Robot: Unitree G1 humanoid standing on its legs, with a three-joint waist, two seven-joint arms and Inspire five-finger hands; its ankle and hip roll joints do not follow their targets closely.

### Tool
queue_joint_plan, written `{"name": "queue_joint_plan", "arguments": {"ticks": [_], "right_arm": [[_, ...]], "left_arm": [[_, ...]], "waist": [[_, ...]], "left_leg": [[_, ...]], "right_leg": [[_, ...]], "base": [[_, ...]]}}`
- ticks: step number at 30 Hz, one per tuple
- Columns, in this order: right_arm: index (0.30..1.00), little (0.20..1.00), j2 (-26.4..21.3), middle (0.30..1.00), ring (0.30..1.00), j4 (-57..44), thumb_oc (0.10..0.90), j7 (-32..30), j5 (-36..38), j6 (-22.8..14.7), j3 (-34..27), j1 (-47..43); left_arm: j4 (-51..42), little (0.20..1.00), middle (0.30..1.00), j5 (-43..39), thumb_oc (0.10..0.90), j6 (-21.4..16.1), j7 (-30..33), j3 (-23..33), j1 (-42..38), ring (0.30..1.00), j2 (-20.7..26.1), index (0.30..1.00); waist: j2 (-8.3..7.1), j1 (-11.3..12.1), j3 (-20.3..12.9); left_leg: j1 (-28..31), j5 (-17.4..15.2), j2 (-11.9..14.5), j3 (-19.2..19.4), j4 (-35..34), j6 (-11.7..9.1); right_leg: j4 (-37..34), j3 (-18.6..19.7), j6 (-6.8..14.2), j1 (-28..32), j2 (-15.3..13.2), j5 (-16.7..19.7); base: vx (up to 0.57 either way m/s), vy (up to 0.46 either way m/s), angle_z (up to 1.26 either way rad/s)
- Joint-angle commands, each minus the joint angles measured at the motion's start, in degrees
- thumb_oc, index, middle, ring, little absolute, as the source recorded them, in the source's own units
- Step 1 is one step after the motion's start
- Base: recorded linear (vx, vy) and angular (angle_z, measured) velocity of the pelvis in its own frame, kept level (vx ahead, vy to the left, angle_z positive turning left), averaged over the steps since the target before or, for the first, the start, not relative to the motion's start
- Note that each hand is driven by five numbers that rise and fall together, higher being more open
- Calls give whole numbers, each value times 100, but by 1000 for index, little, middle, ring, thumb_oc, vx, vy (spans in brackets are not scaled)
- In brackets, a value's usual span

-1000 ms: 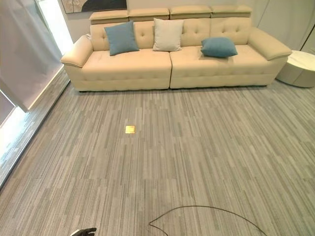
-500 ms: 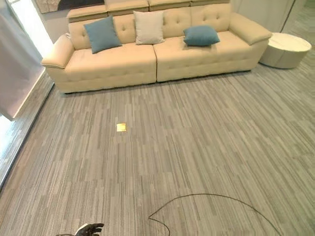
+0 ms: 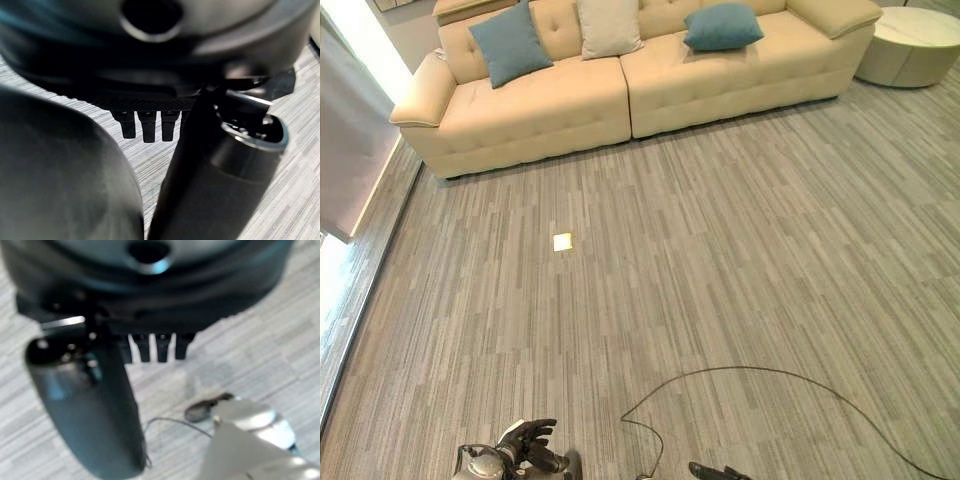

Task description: Pick up all the scattered cushions and arrange them neatly on the sofa.

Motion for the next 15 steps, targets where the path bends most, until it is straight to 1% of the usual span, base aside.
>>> {"name": "queue_joint_plan", "arguments": {"ticks": [1, 2, 3, 4, 5, 6, 7, 8, 9, 10, 11, 12, 13, 14, 15], "right_arm": [[900, 900, -160, 900, 900, -38, 800, -2, -51, -79, -135, 435], [900, 900, -123, 900, 900, -29, 800, -16, -71, -78, -124, 451], [900, 900, -97, 900, 900, -23, 800, 0, -121, -65, -125, 452], [900, 900, -96, 900, 900, -24, 800, 0, -122, -65, -124, 454], [900, 900, -56, 900, 900, -15, 800, 35, -228, -31, -109, 477], [900, 900, -36, 900, 900, -26, 800, 38, -283, -23, -89, 462], [900, 900, -33, 900, 900, -27, 800, 38, -283, -23, -88, 463], [900, 900, 6, 900, 900, -91, 800, 95, -316, -30, -50, 426], [900, 900, 30, 900, 900, -158, 800, 118, -348, -36, -12, 400], [900, 900, 40, 900, 900, -239, 800, 109, -399, -42, 31, 359], [900, 900, 43, 900, 900, -240, 800, 107, -400, -40, 31, 359], [900, 900, 29, 900, 900, -472, 800, 68, -513, -77, 139, 216], [900, 900, 27, 900, 900, -473, 800, 67, -513, -76, 138, 214], [900, 900, 21, 900, 900, -623, 800, 52, -545, -131, 188, 161], [900, 900, 16, 900, 900, -738, 800, 20, -629, -163, 235, 125]], "left_arm": [[354, 900, 900, 41, 800, -33, 80, 69, 101, 900, -86, 900], [377, 900, 900, -65, 800, -34, 127, 198, 165, 900, -57, 900], [410, 900, 900, -121, 800, -26, 115, 303, 219, 900, -54, 900], [410, 900, 900, -121, 800, -26, 115, 303, 222, 900, -53, 900], [489, 900, 900, -137, 800, -8, 113, 384, 294, 900, -29, 900], [505, 900, 900, -108, 800, -8, 114, 405, 309, 900, -13, 900], [505, 900, 900, -107, 800, -9, 113, 405, 310, 900, -10, 900], [455, 900, 900, -97, 800, -22, 112, 399, 288, 900, 37, 900], [381, 900, 900, -92, 800, -36, 129, 406, 251, 900, 87, 900], [313, 900, 900, -101, 800, -50, 144, 396, 220, 900, 115, 900], [312, 900, 900, -101, 800, -49, 144, 396, 220, 900, 117, 900], [102, 900, 900, -85, 800, -81, 214, 335, 83, 900, 160, 900], [102, 900, 900, -85, 800, -80, 214, 336, 81, 900, 158, 900], [21, 900, 900, -39, 800, -97, 242, 261, -1, 900, 191, 900], [-25, 900, 900, 10, 800, -101, 264, 225, -54, 900, 214, 900]], "waist": [[203, 315, 44], [208, 421, 45], [223, 471, -14], [214, 481, -6], [194, 533, -126], [148, 560, -177], [139, 562, -182], [56, 579, -255], [12, 605, -298], [-23, 621, -315], [-28, 631, -320], [-21, 606, -244], [-4, 616, -255], [148, 544, -181], [235, 503, -116]], "left_leg": [[-213, 375, 110, -197, -560, -65], [-465, 494, -53, -304, -666, -54], [-371, 545, -92, -413, -758, -17], [-348, 547, -95, -399, -773, -15], [-316, 595, -212, -549, -690, 89], [-358, 551, -295, -585, -551, 133], [-366, 540, -303, -578, -536, 137], [-381, 386, -411, -469, -285, 259], [-341, 277, -447, -376, -225, 337], [-292, 184, -482, -315, -200, 412], [-299, 178, -482, -304, -195, 414], [-84, -63, -505, -159, -187, 586], [-97, -51, -484, -157, -196, 582], [239, -194, -407, -45, -265, 695], [489, -295, -379, -2, -335, 759]], "right_leg": [[320, 149, 483, 184, -80, -371], [246, 411, 477, 369, -12, -414], [238, 562, 482, 433, 25, -466], [240, 572, 484, 445, 14, -472], [274, 702, 537, 563, -39, -499], [350, 754, 586, 587, -107, -500], [354, 756, 589, 583, -117, -508], [742, 879, 724, 500, -224, -426], [1012, 899, 823, 395, -281, -322], [1410, 899, 945, 235, -330, -70], [1428, 910, 947, 219, -334, -81], [2644, 678, 1258, -360, -550, 742], [2632, 686, 1255, -378, -530, 764], [3421, 289, 1335, -815, -686, 1171], [3740, 35, 1286, -1034, -885, 1292]], "base": [[301, 35, -37], [341, 65, -44], [337, 64, -37], [374, 115, -82], [366, 118, -100], [367, 120, -120], [359, 142, -71], [336, 138, -63], [438, 188, -70], [210, 90, -53], [293, 168, -47], [181, 118, -24], [345, 256, -36], [263, 235, -37], [267, 233, -42]]}}
